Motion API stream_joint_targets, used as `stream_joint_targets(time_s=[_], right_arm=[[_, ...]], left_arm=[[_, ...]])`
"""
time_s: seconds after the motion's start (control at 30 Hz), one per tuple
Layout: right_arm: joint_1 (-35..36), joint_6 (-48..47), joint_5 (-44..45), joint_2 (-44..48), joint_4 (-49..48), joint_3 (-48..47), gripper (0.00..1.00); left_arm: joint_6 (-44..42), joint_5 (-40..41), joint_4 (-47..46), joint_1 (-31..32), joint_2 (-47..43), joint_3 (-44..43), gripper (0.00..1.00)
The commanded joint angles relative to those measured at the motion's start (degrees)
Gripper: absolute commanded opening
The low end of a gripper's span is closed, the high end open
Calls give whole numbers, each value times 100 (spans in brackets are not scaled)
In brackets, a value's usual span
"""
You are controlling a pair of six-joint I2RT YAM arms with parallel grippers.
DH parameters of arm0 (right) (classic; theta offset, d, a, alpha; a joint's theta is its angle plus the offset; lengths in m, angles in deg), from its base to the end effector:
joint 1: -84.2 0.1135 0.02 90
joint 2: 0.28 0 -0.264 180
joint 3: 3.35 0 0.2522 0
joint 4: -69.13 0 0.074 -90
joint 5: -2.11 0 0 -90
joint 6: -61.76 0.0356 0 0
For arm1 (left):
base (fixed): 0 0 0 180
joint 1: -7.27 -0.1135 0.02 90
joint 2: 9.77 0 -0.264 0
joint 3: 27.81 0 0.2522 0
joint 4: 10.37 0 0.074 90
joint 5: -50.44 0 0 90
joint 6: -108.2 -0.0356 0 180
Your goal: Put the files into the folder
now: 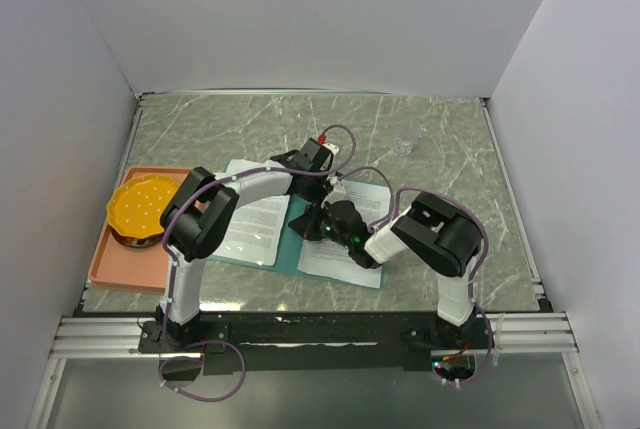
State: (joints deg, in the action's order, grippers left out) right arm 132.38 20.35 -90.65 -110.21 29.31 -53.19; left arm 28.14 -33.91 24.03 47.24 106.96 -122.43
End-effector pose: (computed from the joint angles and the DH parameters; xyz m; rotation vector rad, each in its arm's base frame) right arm 0.2244 0.2534 0.1051 -0.0279 2.1099 1.1327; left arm 0.3339 -0.2753 0.1631 0.6273 2.4857 -0.2107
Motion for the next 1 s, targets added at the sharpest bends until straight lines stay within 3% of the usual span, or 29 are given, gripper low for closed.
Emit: stream_joint_targets(time_s=[0.0,0.37,0.63,0.97], right_arm=[[-345,291,610,-495,2027,417,0],[-327,405,1611,-257,3273,180,0],[-161,54,1911,-318,3310,57,0],[77,281,2166,-503,3451,171,0]], left_arm=[[-220,-64,774,38,-62,220,96],[-229,-99,757,-32,-63,255,96],[-264,-134,704,-103,-115,369,96],[-281,-187,695,-173,-168,439,96]])
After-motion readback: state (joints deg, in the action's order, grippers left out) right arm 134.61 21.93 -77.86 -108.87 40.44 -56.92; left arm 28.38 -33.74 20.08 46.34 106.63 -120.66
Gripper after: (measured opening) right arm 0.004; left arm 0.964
